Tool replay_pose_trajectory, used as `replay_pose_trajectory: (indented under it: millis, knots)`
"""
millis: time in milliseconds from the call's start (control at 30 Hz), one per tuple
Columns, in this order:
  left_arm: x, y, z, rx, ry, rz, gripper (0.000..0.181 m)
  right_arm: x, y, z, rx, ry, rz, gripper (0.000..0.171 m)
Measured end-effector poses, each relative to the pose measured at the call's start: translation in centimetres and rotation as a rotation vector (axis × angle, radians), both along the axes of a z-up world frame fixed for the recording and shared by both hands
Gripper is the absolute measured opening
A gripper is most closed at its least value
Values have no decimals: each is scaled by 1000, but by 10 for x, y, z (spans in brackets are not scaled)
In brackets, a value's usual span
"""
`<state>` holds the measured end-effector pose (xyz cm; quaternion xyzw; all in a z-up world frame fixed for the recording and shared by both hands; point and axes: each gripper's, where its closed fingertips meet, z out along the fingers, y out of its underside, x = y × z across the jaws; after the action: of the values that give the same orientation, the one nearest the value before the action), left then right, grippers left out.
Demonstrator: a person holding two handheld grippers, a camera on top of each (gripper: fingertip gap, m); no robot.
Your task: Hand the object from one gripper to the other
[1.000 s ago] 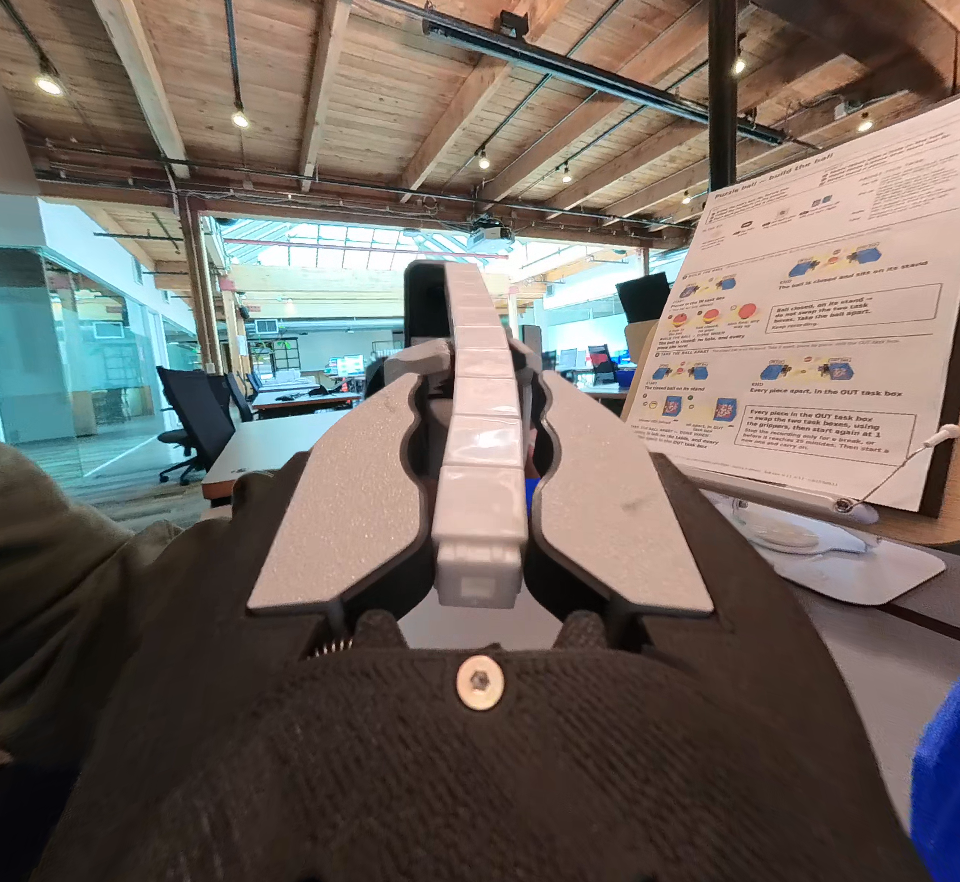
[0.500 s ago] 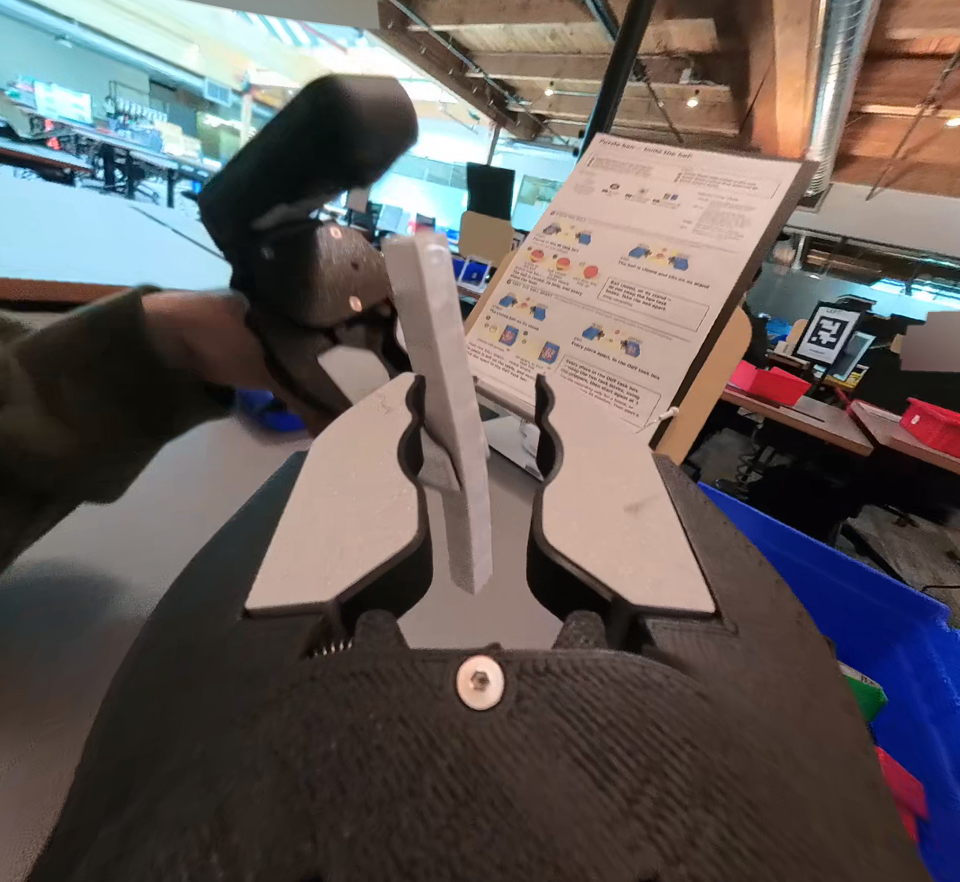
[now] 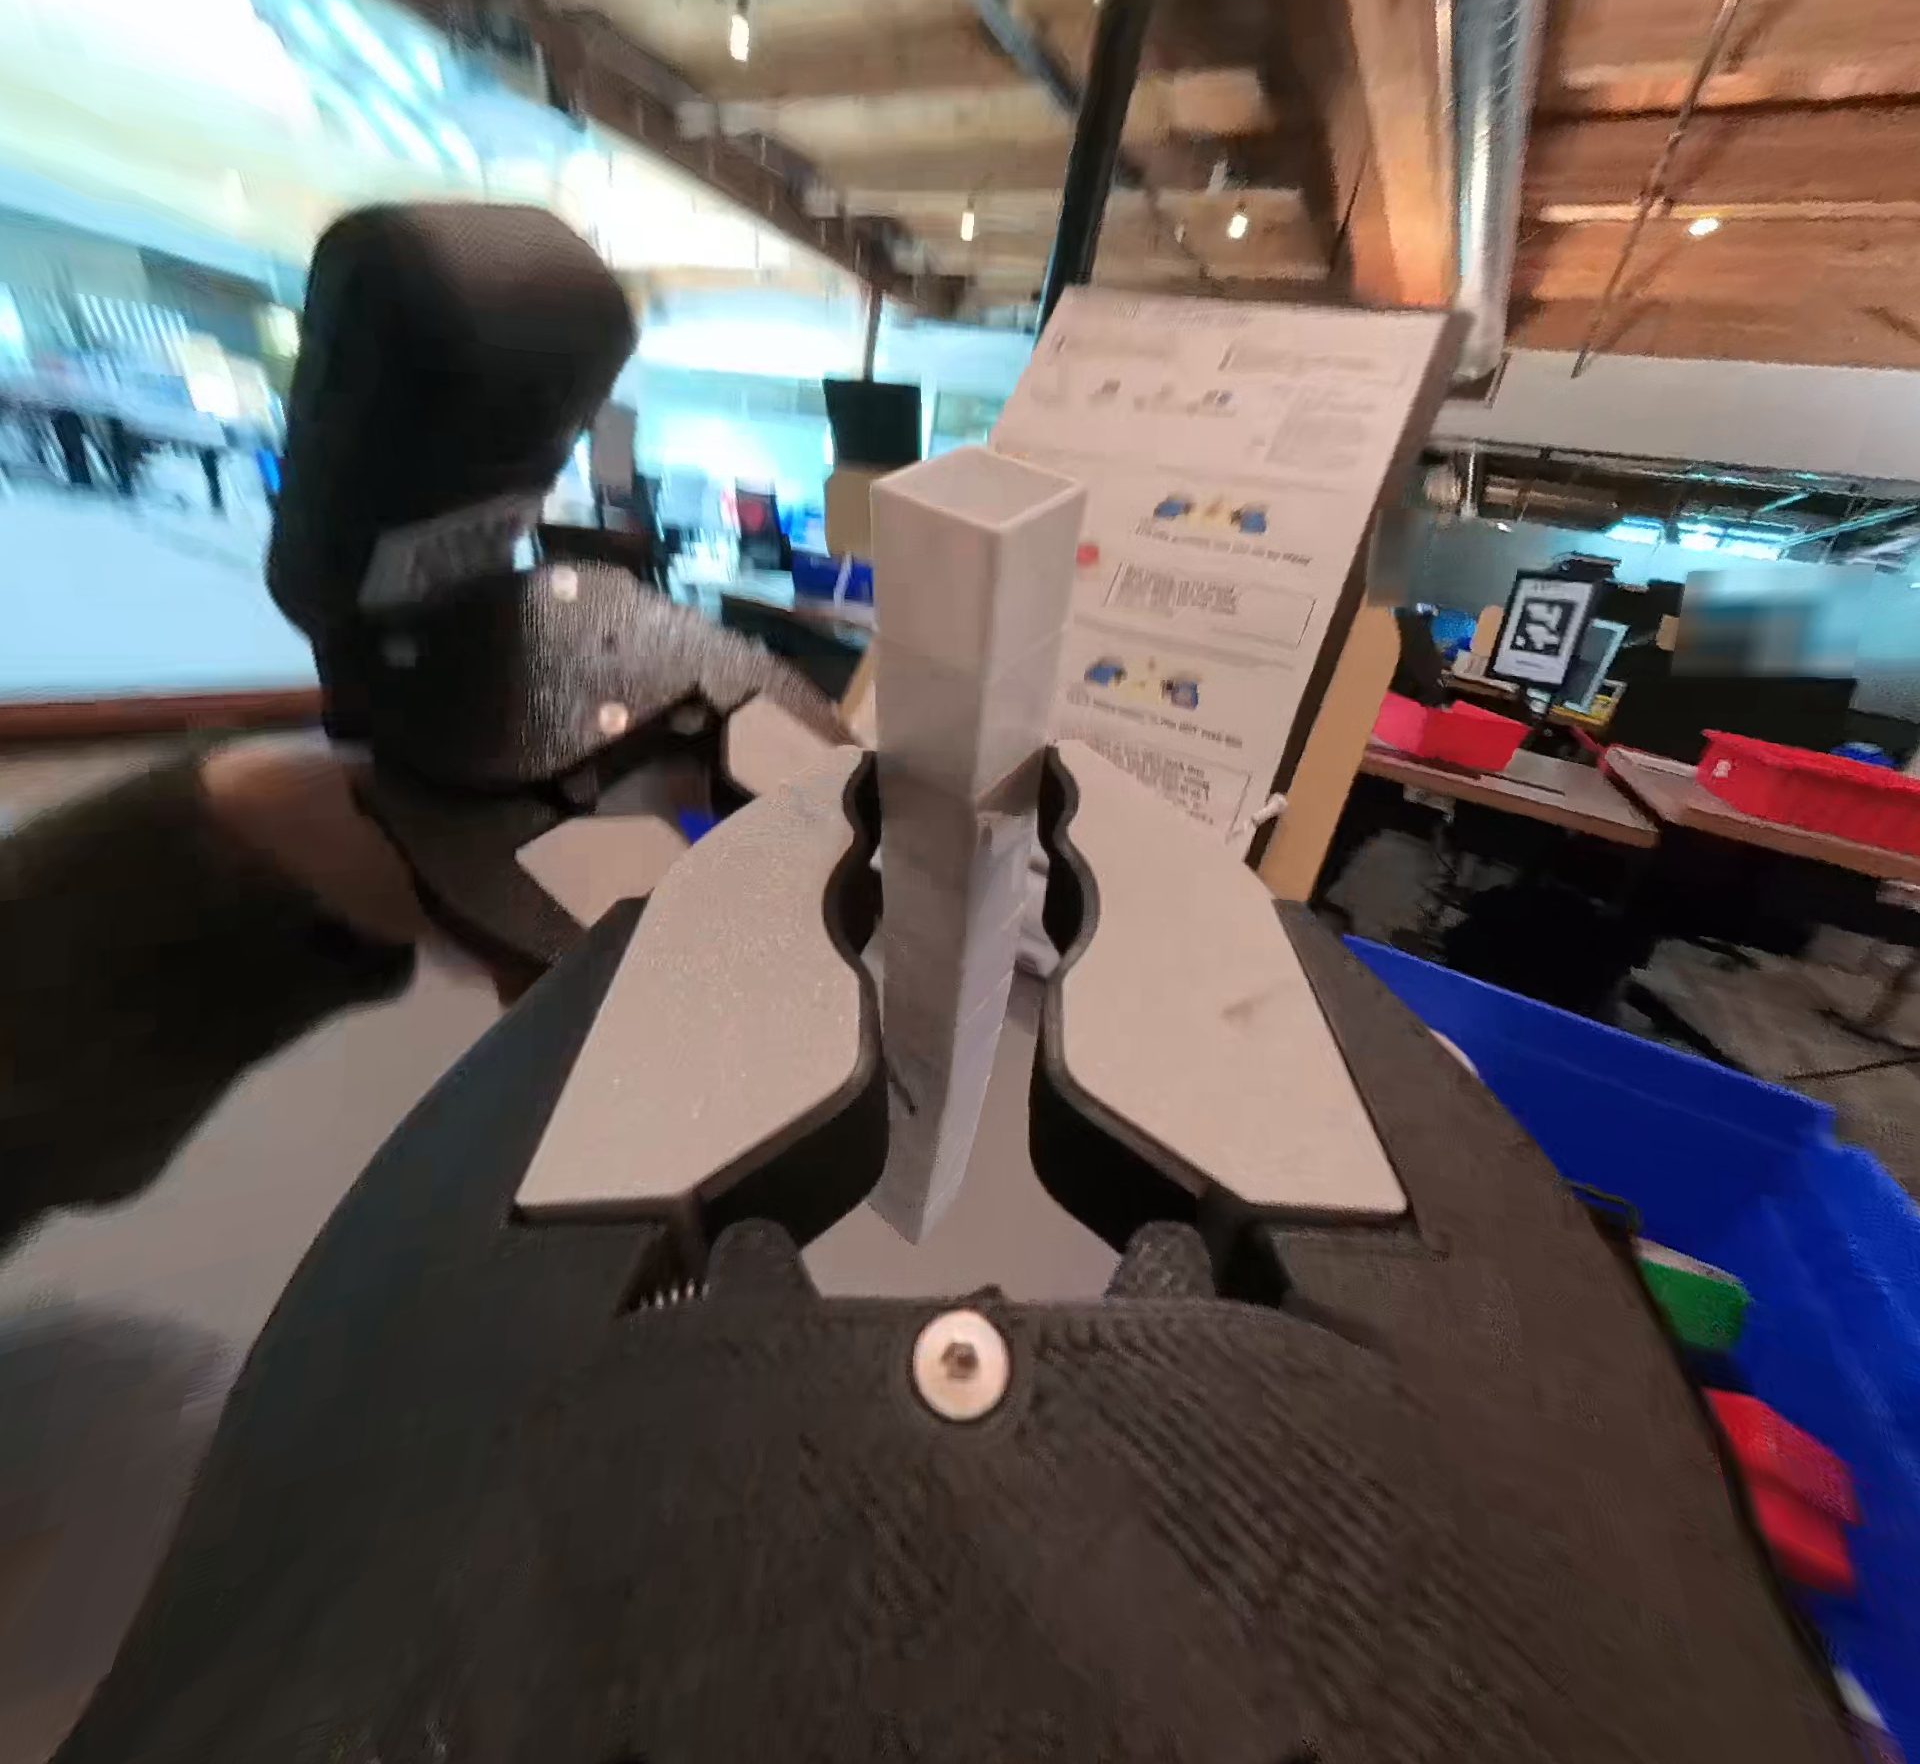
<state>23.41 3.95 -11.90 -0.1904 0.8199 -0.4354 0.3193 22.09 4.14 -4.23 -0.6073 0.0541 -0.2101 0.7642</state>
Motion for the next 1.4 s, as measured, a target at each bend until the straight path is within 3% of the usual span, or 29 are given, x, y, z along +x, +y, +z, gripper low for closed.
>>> replay_pose_trajectory:
  millis: [233, 467, 700, 833, 1133, 1400]
  knots:
    - [-3, -1, 26, -224, -149, -120, 47, 21, -58, 40, 550, 367, 265, 29]
    - [-19, -6, 67, -598, -285, -280, 51, 32, -83, 47, 860, 540, 433, 29]
    - [-30, -18, 67, -595, -312, -364, 50, 35, -96, 50, 1024, 624, 518, 28]
    - [-28, -19, 63, -489, -378, -340, 23, 38, -94, 47, 976, 616, 489, 29]
    - [-35, 4, 54, -287, -351, -326, 22, 30, -64, 33, 589, 662, 574, 29]
    - [-28, 9, 62, -293, -357, -240, 22, 38, -61, 25, 611, 662, 491, 28]
